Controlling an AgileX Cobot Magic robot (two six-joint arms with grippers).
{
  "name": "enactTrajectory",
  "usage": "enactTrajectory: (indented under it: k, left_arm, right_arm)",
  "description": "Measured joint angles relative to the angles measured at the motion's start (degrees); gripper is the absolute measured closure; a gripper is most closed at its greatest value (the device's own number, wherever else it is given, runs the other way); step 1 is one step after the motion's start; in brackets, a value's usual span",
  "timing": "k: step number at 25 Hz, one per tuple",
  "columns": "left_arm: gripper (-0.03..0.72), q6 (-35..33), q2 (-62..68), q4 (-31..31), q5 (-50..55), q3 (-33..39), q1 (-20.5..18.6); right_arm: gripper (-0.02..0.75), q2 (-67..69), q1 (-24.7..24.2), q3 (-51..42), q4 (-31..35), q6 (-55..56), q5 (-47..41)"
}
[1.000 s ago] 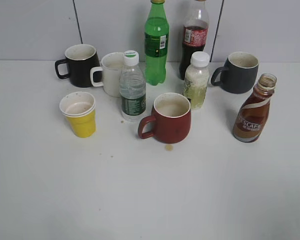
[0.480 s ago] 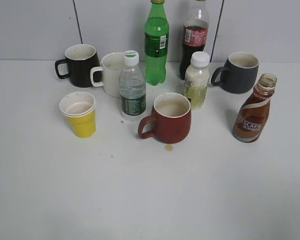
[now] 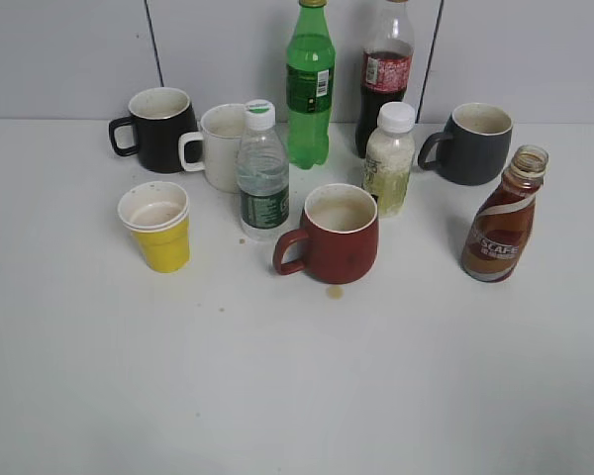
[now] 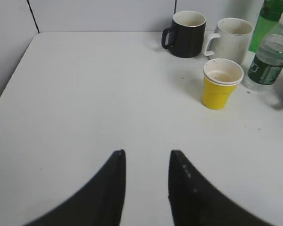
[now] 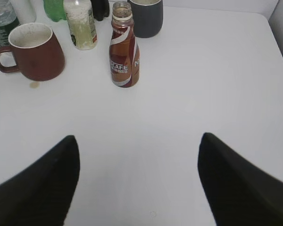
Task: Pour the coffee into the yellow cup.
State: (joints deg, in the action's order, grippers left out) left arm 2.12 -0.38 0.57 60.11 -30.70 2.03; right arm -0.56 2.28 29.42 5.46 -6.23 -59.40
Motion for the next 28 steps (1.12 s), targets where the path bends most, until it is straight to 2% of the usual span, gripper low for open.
enactTrajectory:
  k: [9,13,18,22,25,27,28]
  left_arm:
    - [0.448,0.0,0.0,0.1,-0.1,-0.1,0.3]
    - [0.448,0.0,0.6,0.2,-8.6,-1.1,2.1]
    - [0.448,0.0,7.0,-0.6,-25.1,1.2,2.6]
    - [0.448,0.0,19.6,-0.6,-44.8,5.7,2.6]
    - [0.448,0.0,30.2,-0.2,-60.1,7.3,2.6]
    - [0.448,0.0,36.4,0.2,-66.2,7.6,2.6]
    - [0.448,0.0,42.2,0.2,-73.3,7.6,2.6]
  right_arm:
    - [0.151,0.1,0.0,0.0,0.1,0.0,0.0]
    - [0.152,2.5,0.0,0.8,1.2,0.2,2.5]
    - [0.152,8.5,0.0,1.0,1.3,0.2,15.4]
    - [0.152,16.9,0.3,-0.7,1.4,-0.1,29.8]
    - [0.152,23.7,2.0,-2.9,1.4,-0.1,41.7]
    - [0.151,29.1,3.1,-3.7,1.1,-0.3,49.4]
    - [0.151,31.5,3.4,-4.0,0.9,-0.3,52.2]
